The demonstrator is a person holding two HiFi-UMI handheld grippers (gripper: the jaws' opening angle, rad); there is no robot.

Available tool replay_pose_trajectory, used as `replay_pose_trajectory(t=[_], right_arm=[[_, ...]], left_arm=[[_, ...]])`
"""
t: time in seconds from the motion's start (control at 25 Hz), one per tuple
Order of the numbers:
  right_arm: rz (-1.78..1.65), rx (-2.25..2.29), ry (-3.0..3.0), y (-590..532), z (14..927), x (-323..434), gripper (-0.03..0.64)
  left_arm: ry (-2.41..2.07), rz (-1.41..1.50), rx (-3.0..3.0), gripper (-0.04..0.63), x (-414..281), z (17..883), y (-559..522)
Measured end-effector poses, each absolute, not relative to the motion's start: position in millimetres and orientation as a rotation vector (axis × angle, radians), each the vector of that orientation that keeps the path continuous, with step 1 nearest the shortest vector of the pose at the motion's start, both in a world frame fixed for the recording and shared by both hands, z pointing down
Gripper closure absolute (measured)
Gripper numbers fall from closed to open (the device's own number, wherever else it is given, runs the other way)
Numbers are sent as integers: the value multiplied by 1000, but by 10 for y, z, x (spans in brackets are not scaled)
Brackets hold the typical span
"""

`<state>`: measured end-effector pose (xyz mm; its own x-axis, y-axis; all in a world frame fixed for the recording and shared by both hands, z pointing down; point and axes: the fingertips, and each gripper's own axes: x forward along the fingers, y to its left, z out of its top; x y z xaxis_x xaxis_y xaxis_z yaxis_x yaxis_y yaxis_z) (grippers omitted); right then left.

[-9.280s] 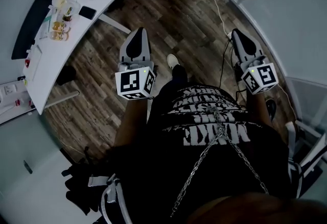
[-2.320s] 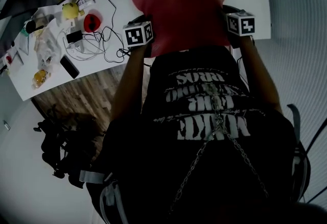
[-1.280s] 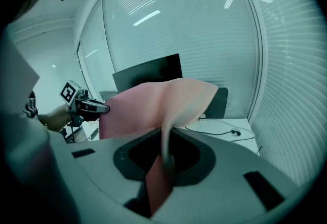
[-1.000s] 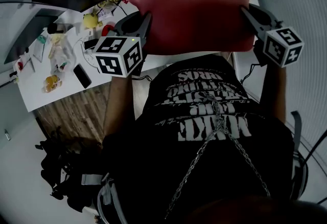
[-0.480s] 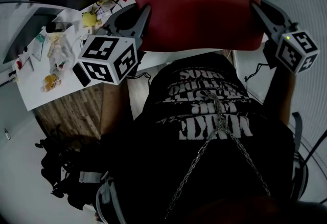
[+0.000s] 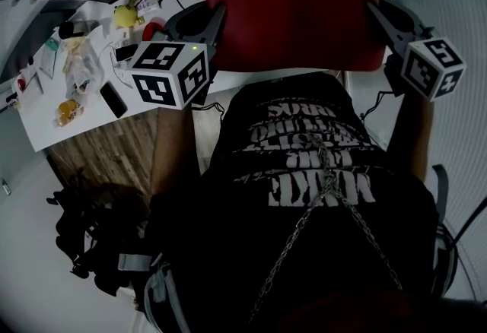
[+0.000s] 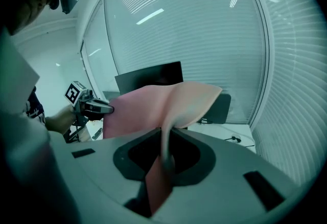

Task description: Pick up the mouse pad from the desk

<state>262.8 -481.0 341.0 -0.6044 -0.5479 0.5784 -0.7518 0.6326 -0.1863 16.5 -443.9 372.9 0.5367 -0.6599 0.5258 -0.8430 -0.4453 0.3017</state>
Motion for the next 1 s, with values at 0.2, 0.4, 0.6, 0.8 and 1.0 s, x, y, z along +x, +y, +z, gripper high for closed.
replay_pose_trajectory(t=[0.2,0.4,0.6,0.8,1.0], right_arm=[[634,975,-2344,-4928,3781,2645,561],[677,915,-2288,-4993,4149,2644,561],[726,861,-2240,-5026,4585,2635,561],[788,811,-2189,-5006,5023,2628,561],[862,767,-2137,-4925,5519,2589,561]], left_arm=[[-1215,477,2158,548,200,4073,-4480],[-1208,500,2060,548,247,4447,-4501],[-1254,525,1970,548,258,4892,-4494],[-1250,562,1871,548,251,5324,-4426],[-1225,639,1804,548,273,5761,-4293]])
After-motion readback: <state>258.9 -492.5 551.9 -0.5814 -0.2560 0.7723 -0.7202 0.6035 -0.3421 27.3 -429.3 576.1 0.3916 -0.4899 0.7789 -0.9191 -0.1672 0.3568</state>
